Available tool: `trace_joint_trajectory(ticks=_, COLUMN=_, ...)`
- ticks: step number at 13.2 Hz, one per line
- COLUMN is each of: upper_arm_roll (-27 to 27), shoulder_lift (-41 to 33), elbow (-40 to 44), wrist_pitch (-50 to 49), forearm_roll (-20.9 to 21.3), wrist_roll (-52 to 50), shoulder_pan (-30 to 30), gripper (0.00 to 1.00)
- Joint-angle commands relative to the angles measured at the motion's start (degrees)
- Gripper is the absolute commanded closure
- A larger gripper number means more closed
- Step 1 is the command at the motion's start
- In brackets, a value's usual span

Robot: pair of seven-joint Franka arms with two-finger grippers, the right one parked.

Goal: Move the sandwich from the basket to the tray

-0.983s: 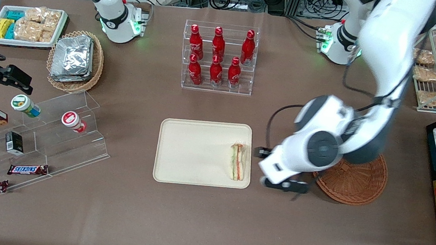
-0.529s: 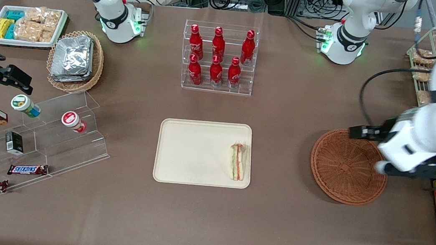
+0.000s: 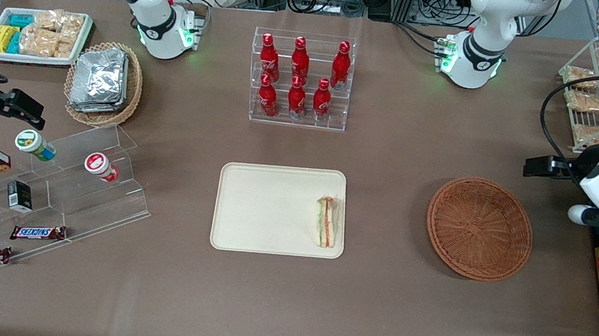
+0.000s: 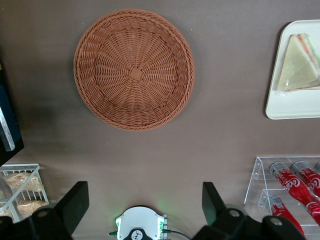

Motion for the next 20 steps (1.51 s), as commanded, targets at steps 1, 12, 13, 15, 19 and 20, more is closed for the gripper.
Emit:
trace_joint_trajectory(ticks=1, upper_arm_roll=-0.19, shoulder_lift=-7.84, elbow=-11.59, wrist_pitch=7.26, forearm_roll=1.08, wrist_roll=1.17, shoulder_pan=0.28, gripper=0.00)
trace_joint_trajectory(ticks=12, upper_arm_roll=10.85, shoulder_lift=-15.78, elbow=-22.44, wrist_pitch=14.32, forearm_roll=1.08, wrist_roll=1.61, shoulder_pan=-9.79, gripper=0.00)
trace_joint_trajectory(ticks=13, upper_arm_roll=12.10, shoulder_lift=-15.86, elbow=-22.36, wrist_pitch=14.32, forearm_roll=1.17, wrist_roll=2.57, shoulder_pan=-11.04, gripper=0.00)
trace_joint_trajectory(ticks=15, upper_arm_roll=12.11, shoulder_lift=-15.60, elbow=-22.01, wrist_pitch=14.50, forearm_roll=1.17, wrist_roll=3.46, shoulder_pan=-11.05, gripper=0.00)
trace_joint_trajectory(ticks=19, upper_arm_roll=12.11, shoulder_lift=-14.46, elbow=-19.82, wrist_pitch=14.06, forearm_roll=1.17, wrist_roll=3.46, shoulder_pan=-11.05, gripper=0.00)
trace_joint_trajectory(ticks=20, upper_arm_roll=12.03, shoulder_lift=-14.28, elbow=-19.72, wrist_pitch=13.97, forearm_roll=1.17, wrist_roll=3.54, shoulder_pan=-11.05, gripper=0.00)
